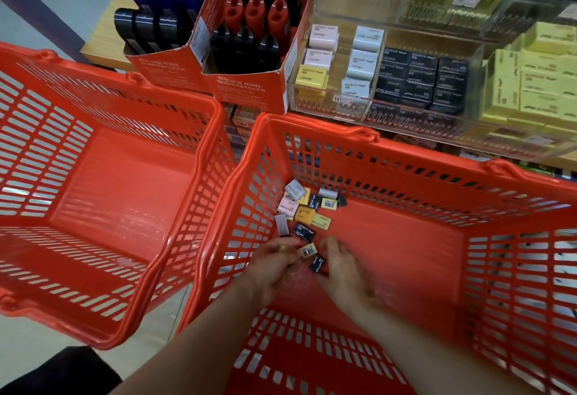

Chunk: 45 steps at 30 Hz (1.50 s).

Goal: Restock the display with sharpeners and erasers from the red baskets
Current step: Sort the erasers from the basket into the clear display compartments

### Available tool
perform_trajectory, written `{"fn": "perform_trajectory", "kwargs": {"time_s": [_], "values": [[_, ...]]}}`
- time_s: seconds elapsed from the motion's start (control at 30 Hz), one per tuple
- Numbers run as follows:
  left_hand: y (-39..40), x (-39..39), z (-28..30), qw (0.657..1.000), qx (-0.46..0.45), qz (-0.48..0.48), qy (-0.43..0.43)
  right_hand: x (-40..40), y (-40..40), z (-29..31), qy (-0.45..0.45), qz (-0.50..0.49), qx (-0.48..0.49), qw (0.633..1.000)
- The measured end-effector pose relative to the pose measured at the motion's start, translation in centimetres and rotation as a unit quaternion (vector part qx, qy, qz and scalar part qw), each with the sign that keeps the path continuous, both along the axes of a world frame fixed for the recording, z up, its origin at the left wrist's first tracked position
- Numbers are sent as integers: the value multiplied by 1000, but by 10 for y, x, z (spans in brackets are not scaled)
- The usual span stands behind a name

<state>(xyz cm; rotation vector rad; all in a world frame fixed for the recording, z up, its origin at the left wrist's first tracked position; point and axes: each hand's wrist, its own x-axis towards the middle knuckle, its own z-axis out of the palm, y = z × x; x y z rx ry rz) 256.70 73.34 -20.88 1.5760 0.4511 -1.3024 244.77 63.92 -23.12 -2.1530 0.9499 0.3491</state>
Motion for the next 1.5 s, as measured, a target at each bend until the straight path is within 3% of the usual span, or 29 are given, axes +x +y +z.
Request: {"fn": "perform_trajectory", "kwargs": {"time_s": [0.13, 0.2, 0.3, 0.47, 0.6, 0.73, 0.87, 1.03, 1.17, 1.23, 1.3, 1.4, 1.5], "values": [[0, -1, 2, 1000, -13, -14, 0, -4, -9, 7, -135, -102, 57, 984], [-3, -4, 4, 1000, -27, -4, 14, 0, -7, 16, -200, -108, 72, 971], [-6, -8, 7, 999, -46, -8, 23, 8, -3, 23, -224, -91, 85, 967], [-10, -4, 6, 996, 1, 93, 13, 4, -14, 9, -131, -57, 41, 989], [-6, -5, 4, 994, 0, 102, 46, 11, -7, -5, -21, -6, -28, 999], [-9, -4, 8, 994, 1, 108, 33, 17, -5, -4, -15, -8, -85, 996], [-21, -2, 26, 997, 17, 77, 20, 4, -23, 15, -79, -82, -3, 994], [-49, -8, 88, 999, -2, 25, -22, -15, -50, 82, -105, -211, 131, 963], [-71, -15, 178, 986, -72, -111, -96, -23, -69, 189, -163, -347, 313, 869], [-78, -17, 234, 962, -99, -201, -156, -31, -79, 252, -186, -343, 388, 835], [-82, -17, 285, 924, -121, -281, -229, -44, -92, 308, -209, -307, 428, 824], [-88, -19, 346, 883, -161, -307, -316, -66, -108, 372, -263, -290, 446, 805], [-99, -26, 383, 832, -183, -318, -417, -80, -115, 399, -327, -305, 429, 785]]}}
